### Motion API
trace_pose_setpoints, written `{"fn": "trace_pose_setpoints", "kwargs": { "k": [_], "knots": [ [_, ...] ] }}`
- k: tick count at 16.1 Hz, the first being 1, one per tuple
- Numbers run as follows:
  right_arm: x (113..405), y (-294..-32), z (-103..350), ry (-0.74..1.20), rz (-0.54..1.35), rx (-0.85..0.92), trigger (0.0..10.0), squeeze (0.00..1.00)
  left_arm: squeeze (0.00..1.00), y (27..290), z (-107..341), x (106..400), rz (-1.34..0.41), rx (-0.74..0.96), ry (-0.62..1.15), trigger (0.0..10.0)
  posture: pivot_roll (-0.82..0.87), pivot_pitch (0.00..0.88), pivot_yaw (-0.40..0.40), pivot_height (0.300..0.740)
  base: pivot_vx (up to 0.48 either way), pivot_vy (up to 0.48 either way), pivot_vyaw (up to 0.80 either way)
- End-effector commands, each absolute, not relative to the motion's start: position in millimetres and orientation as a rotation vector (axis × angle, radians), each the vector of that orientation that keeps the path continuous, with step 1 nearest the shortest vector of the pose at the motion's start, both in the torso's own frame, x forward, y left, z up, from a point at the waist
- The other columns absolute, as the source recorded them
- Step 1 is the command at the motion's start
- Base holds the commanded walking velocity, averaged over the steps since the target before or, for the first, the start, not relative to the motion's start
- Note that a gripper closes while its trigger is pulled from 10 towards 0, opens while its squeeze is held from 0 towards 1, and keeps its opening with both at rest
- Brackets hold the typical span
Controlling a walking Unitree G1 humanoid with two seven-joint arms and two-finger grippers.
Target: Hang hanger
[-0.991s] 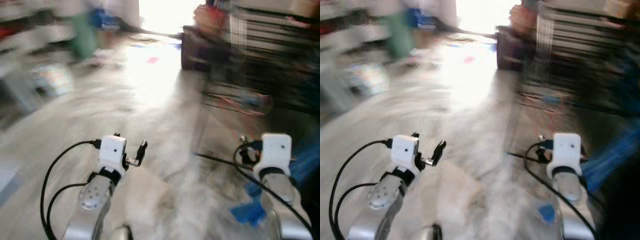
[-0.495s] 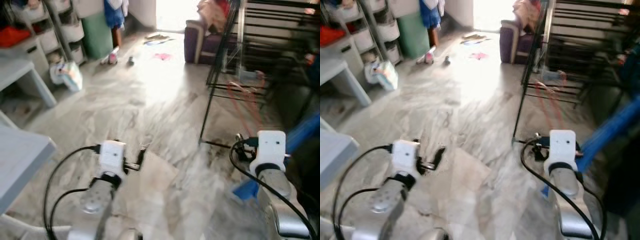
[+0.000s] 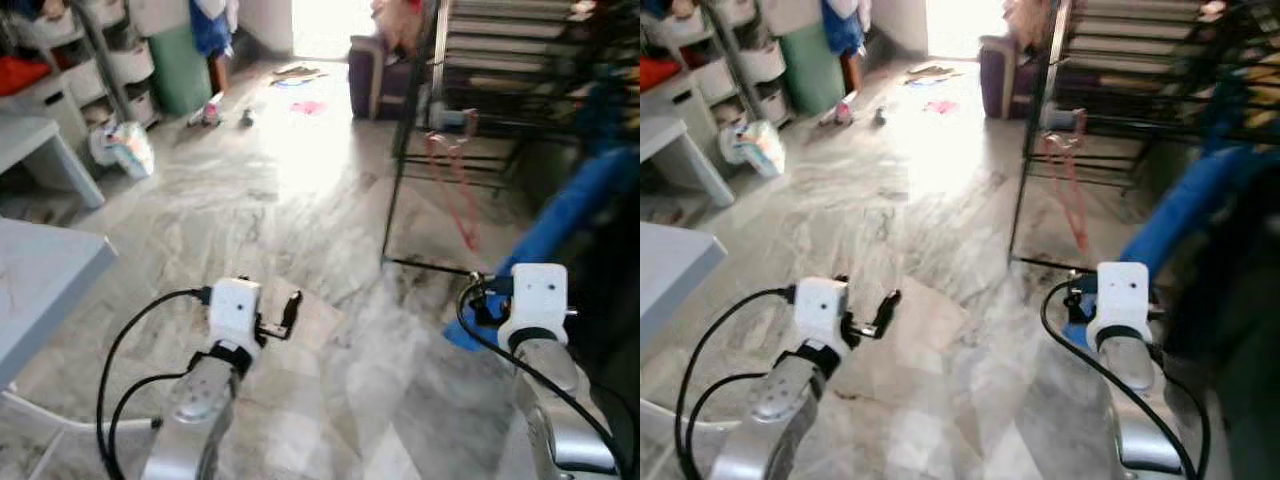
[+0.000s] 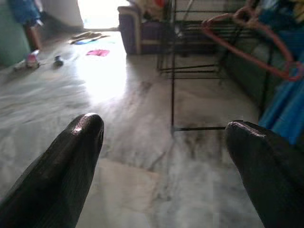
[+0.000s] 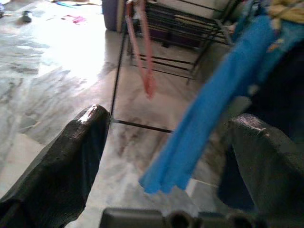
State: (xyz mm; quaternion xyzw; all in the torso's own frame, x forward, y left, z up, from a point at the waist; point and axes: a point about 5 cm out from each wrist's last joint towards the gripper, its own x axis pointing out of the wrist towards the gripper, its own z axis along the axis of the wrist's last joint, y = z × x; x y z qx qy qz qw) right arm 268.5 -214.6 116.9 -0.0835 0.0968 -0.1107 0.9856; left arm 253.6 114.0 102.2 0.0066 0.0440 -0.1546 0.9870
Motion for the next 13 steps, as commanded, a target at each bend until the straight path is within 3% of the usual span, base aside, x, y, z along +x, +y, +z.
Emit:
{"fn": "trace_pose_setpoints", "kwargs": {
  "k": [1,6,9,13],
  "knots": [
    [271,-209,120,0.176,-0.197,-0.157,10.0,0.00,0.00,122,101,254,-0.282,0.036,0.093,10.0,0.07,0.060,-0.021,0.740,-0.300,0.000,0.00],
    [276,-203,124,0.152,-0.165,-0.157,10.0,0.00,0.00,121,103,259,-0.272,0.043,0.089,10.0,0.07,0.083,-0.019,0.740,-0.281,0.000,0.00],
    [282,-200,130,0.125,-0.145,-0.167,10.0,0.00,0.00,124,109,265,-0.232,0.030,0.060,10.0,0.07,0.087,-0.021,0.740,0.000,0.000,0.00],
    [281,-194,133,0.107,-0.095,-0.201,10.0,0.00,0.00,125,112,264,-0.205,0.022,0.046,10.0,0.04,0.117,-0.027,0.740,0.000,0.000,0.80]
  ]
}}
